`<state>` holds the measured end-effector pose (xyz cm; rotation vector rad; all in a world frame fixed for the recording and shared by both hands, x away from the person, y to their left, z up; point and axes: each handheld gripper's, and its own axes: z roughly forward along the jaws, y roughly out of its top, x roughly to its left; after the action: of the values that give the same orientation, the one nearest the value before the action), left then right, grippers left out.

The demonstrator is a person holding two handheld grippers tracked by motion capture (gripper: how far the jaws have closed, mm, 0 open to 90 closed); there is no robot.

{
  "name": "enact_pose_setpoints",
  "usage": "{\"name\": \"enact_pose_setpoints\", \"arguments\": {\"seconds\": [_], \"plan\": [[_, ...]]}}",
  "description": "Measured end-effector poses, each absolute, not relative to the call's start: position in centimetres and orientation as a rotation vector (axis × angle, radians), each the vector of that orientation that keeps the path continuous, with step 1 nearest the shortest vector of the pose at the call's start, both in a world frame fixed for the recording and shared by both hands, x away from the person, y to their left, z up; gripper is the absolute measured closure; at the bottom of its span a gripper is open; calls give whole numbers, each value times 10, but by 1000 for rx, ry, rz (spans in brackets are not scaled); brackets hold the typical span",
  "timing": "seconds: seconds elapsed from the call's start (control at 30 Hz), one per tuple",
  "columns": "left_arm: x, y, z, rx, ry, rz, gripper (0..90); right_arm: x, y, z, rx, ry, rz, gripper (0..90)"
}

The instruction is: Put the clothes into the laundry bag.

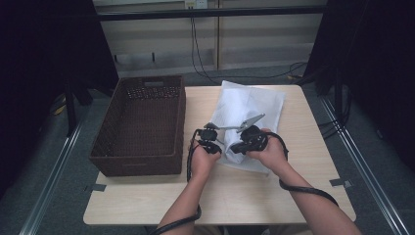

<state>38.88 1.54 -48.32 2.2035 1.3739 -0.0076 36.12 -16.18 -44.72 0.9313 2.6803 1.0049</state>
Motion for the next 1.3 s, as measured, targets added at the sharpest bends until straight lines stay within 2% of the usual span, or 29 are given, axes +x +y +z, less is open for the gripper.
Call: {"name": "enact_pose_setpoints", "arguments": {"seconds": [0.67,1.3], "plan": [[388,14,-483,2211,1370,0,900,368,-154,-462,829,2707,958,900],[387,16,-484,2213,1350,4,900,384,-157,-466,908,2649,950,900]]}}
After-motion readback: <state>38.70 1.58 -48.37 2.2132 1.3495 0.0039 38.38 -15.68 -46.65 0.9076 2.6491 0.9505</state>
